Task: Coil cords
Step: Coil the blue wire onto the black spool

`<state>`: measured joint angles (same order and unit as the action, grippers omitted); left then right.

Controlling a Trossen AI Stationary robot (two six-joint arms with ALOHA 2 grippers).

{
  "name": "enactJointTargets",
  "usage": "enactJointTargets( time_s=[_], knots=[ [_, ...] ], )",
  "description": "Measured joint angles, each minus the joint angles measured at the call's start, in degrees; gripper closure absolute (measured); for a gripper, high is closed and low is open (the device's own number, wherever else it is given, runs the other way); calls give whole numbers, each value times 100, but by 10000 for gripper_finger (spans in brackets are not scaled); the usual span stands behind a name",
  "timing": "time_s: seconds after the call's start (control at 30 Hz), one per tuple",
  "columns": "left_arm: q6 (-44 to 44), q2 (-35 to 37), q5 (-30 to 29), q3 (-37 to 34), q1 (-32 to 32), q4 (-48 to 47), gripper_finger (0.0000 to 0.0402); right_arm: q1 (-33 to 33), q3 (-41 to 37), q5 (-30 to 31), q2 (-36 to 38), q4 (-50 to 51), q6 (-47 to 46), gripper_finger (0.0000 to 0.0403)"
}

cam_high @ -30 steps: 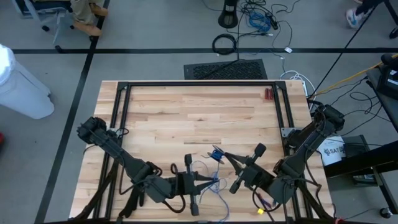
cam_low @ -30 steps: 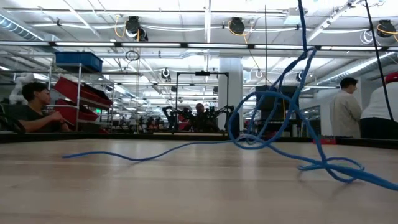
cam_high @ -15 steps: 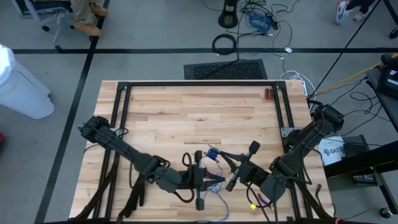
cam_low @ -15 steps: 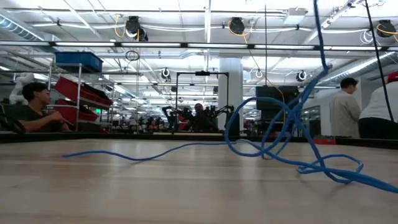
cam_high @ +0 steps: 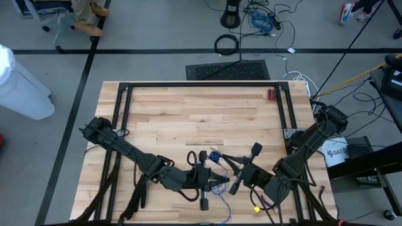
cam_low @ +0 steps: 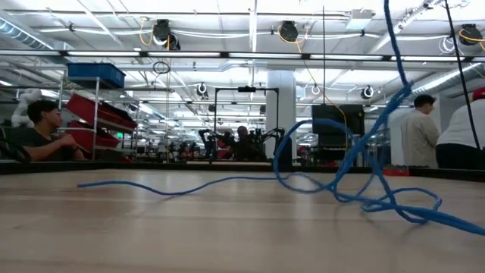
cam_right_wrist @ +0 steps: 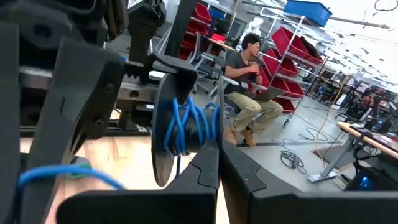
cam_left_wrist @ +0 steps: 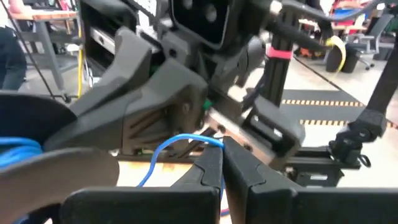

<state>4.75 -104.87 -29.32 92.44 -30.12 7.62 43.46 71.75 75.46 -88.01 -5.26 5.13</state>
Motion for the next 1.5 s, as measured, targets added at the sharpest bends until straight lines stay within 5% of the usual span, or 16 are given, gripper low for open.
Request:
enactJointTargets(
  time_s=[0.4,0.87,1.27,1.5],
  knots=[
    [-254,197,-311,-2,-157,-51,396,-81,-2,-780,-15,546,-310,403],
    [-227,726,-924,-2,-623,-1547,396,-74,-2,-1526,93,571,-271,403],
    [-1160,809,-956,-2,-1014,-1893,390,-41,-2,-3122,469,1079,-1208,403],
    [-1162,809,-956,-2,-1042,-2250,378,91,-2,-3216,599,1121,-1215,403]
  ],
)
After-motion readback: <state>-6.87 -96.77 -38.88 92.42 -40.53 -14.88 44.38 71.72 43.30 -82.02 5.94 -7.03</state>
